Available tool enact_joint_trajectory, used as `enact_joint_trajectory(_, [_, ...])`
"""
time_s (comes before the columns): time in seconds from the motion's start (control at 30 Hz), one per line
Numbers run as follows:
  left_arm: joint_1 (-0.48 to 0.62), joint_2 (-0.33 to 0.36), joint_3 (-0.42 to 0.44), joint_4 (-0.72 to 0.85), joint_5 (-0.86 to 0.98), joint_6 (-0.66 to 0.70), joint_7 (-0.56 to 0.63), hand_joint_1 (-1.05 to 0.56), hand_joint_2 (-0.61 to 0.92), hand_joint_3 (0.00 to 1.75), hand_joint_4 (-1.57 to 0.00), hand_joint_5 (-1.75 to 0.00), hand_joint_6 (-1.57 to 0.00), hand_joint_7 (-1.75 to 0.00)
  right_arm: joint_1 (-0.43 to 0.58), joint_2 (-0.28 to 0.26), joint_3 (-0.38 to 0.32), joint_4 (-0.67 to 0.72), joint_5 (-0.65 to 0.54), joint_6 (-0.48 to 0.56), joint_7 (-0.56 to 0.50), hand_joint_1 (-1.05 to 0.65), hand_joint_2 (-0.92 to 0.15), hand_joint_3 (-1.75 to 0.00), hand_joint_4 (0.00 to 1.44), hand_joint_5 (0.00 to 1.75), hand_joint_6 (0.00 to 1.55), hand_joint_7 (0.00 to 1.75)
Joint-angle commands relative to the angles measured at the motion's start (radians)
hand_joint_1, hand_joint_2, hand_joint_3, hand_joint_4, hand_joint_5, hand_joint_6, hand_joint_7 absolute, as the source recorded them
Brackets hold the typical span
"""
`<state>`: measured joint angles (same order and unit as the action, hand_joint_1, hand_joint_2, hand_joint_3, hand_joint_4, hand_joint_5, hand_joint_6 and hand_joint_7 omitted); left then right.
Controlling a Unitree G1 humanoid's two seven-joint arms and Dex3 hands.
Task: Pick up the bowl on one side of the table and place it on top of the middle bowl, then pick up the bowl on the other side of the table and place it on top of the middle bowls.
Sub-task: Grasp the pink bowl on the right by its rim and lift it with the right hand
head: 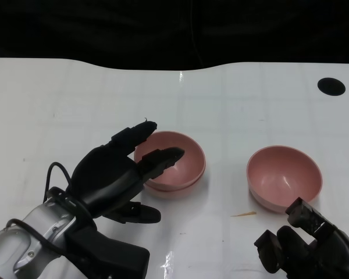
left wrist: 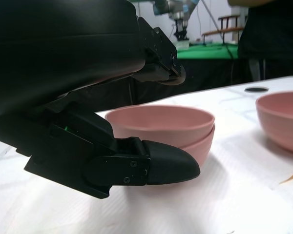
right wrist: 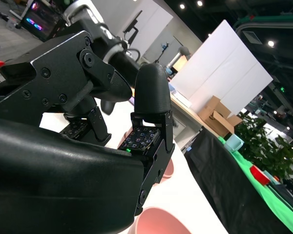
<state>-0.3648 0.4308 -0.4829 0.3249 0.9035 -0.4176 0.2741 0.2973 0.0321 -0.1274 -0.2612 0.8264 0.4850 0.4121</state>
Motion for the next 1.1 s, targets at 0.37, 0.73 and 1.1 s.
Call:
enact_joint_trajectory(0.37, [0.151, 0.039, 0.171, -0.171, -0.174, -0.113, 0.012, -0.60, 0.91, 0.02, -0.26, -0.10, -0.52, -0.02, 0.004, -0.013, -0.012, -0.002, 0.002, -0.009, 0.006, -0.05, -0.51, -1.15, 0.80, 1.75, 0.78, 1.45])
enact_joint_trajectory(0.73, [0.448, -0.001, 0.337, -0.596, -1.244, 0.286, -0.403, -0.29, 0.92, 0.12, -0.26, -1.16, -0.55, -0.02, -0.009, -0.019, -0.017, 0.018, 0.000, -0.016, 0.024, -0.05, -0.52, -1.13, 0.80, 1.75, 0.77, 1.45])
enact_joint_trajectory(1.1, [0.523, 0.032, 0.450, -0.732, -1.641, 0.578, -0.453, -0.20, 0.91, 0.26, 0.00, -1.67, -0.56, -0.06, -0.009, -0.016, -0.018, 0.021, 0.000, -0.020, 0.026, -0.04, -0.53, -1.12, 0.80, 1.75, 0.77, 1.48])
